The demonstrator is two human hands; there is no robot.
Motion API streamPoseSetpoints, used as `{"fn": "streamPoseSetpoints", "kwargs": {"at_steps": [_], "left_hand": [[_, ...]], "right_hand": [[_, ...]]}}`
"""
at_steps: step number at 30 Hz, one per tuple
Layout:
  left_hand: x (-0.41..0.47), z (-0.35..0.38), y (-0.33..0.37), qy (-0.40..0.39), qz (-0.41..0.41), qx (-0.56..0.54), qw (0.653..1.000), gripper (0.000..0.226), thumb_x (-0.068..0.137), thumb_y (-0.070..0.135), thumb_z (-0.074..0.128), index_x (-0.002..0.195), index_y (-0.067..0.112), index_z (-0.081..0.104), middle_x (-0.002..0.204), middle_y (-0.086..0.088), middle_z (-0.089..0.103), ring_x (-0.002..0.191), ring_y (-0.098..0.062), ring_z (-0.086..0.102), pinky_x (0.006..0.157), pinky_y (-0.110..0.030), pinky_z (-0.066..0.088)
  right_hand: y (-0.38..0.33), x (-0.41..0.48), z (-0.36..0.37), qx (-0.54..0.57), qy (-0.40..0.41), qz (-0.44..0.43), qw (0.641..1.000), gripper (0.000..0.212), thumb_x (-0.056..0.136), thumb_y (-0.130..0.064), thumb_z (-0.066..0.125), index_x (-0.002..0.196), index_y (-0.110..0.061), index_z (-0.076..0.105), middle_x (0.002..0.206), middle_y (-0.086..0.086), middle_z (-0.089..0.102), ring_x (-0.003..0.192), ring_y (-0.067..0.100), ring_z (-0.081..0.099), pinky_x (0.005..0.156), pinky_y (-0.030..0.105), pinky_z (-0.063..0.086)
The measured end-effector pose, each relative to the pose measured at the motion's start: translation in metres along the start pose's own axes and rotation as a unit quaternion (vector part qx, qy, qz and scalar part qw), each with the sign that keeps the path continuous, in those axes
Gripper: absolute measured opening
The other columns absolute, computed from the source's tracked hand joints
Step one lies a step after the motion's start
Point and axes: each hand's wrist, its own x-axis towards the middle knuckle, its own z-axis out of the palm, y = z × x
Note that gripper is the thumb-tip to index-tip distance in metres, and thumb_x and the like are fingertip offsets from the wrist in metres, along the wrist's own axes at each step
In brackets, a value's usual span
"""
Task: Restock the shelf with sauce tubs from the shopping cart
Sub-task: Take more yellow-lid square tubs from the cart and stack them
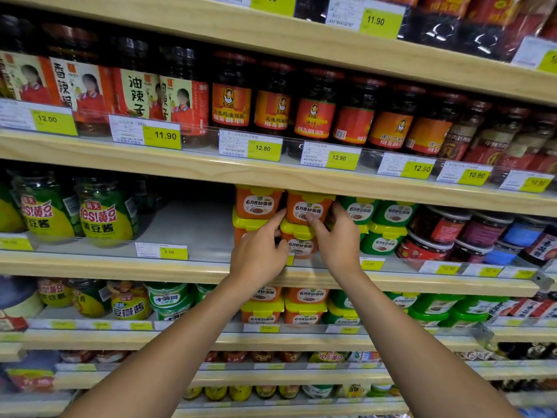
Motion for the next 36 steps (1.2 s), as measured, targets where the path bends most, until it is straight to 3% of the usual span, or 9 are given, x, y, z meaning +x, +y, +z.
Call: {"fn": "streamPoseSetpoints", "kwargs": {"at_steps": [5,9,17,23,25,27,31,36], "left_hand": [[0.001,0.003,-0.004,-0.003,0.005,0.006,1.000,0.064,0.097,0.035,0.057,0.152,0.050,0.030,0.124,0.017,0.069,0.110,-0.015,0.065,0.088,-0.043,0.058],[0.004,0.005,-0.010,-0.011,0.003,-0.020,1.000,0.065,0.095,0.038,0.057,0.152,0.053,0.029,0.133,0.017,0.066,0.122,-0.014,0.061,0.095,-0.045,0.056],[0.008,0.005,-0.016,-0.040,-0.001,-0.059,0.997,0.068,0.094,0.035,0.061,0.152,0.051,0.030,0.138,0.014,0.063,0.128,-0.005,0.057,0.102,-0.041,0.053],[0.001,0.002,-0.005,-0.044,-0.014,-0.020,0.999,0.067,0.093,0.040,0.063,0.150,0.050,0.030,0.138,0.014,0.061,0.119,-0.013,0.061,0.099,-0.045,0.054],[-0.007,0.002,0.002,-0.022,-0.009,0.029,0.999,0.063,0.094,0.041,0.062,0.150,0.045,0.032,0.140,0.011,0.056,0.121,-0.016,0.059,0.094,-0.045,0.055],[-0.020,0.005,0.009,0.013,0.008,0.094,0.995,0.065,0.093,0.040,0.060,0.151,0.037,0.031,0.144,0.006,0.048,0.128,-0.020,0.051,0.094,-0.046,0.054],[-0.051,0.033,0.022,0.076,0.092,0.226,0.967,0.073,0.093,0.043,0.061,0.157,0.024,0.031,0.157,-0.004,0.036,0.146,-0.030,0.032,0.112,-0.051,0.040],[-0.093,0.099,0.059,0.040,0.164,0.291,0.942,0.081,0.094,0.052,0.061,0.161,0.024,0.025,0.169,-0.010,0.015,0.157,-0.032,0.007,0.123,-0.056,0.025]], "right_hand": [[0.001,-0.004,-0.002,0.008,0.003,0.002,1.000,0.019,0.093,-0.035,0.070,0.106,-0.023,0.064,0.090,-0.017,0.068,0.082,-0.004,0.063,0.072,0.020,0.052],[0.004,-0.010,-0.004,0.046,-0.018,0.019,0.999,0.023,0.095,-0.028,0.069,0.117,-0.023,0.066,0.102,-0.022,0.068,0.096,-0.015,0.061,0.078,0.006,0.047],[0.006,-0.013,-0.006,0.089,-0.032,0.038,0.995,0.033,0.095,-0.019,0.069,0.128,-0.016,0.064,0.115,-0.014,0.070,0.108,-0.009,0.062,0.084,0.006,0.048],[0.010,-0.017,-0.022,0.075,-0.058,0.041,0.995,0.047,0.095,-0.023,0.069,0.139,-0.017,0.056,0.129,-0.011,0.063,0.116,-0.003,0.059,0.092,0.013,0.049],[0.015,-0.022,-0.034,0.047,-0.061,0.048,0.996,0.052,0.095,-0.031,0.069,0.142,-0.017,0.052,0.137,-0.006,0.060,0.122,0.008,0.057,0.092,0.015,0.050],[0.023,-0.029,-0.050,-0.007,-0.063,0.034,0.997,0.055,0.094,-0.041,0.067,0.143,-0.023,0.051,0.139,-0.007,0.057,0.124,0.013,0.055,0.100,0.031,0.050],[0.042,-0.050,-0.100,-0.149,-0.082,-0.018,0.985,0.066,0.091,-0.055,0.063,0.147,-0.023,0.046,0.149,-0.003,0.046,0.141,0.018,0.035,0.112,0.040,0.040],[0.080,-0.088,-0.185,-0.267,-0.110,-0.028,0.957,0.084,0.087,-0.070,0.057,0.156,-0.030,0.029,0.163,-0.003,0.024,0.151,0.020,0.020,0.121,0.046,0.028]]}}
